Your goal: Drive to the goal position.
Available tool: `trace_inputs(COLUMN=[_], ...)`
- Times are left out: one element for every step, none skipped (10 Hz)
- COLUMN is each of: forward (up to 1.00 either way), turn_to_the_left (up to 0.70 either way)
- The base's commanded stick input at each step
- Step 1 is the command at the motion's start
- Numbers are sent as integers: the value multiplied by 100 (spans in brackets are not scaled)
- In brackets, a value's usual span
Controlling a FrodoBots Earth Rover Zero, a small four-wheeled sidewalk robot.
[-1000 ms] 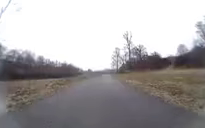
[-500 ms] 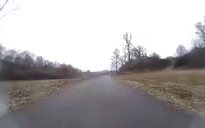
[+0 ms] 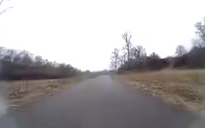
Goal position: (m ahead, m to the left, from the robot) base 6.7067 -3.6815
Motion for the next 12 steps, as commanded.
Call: trace_inputs(forward=[70,70,70,70,70,70,70,70,70,70,70,70], turn_to_the_left=[0,0,0,0,0,0,0,0,0,0,0,0])
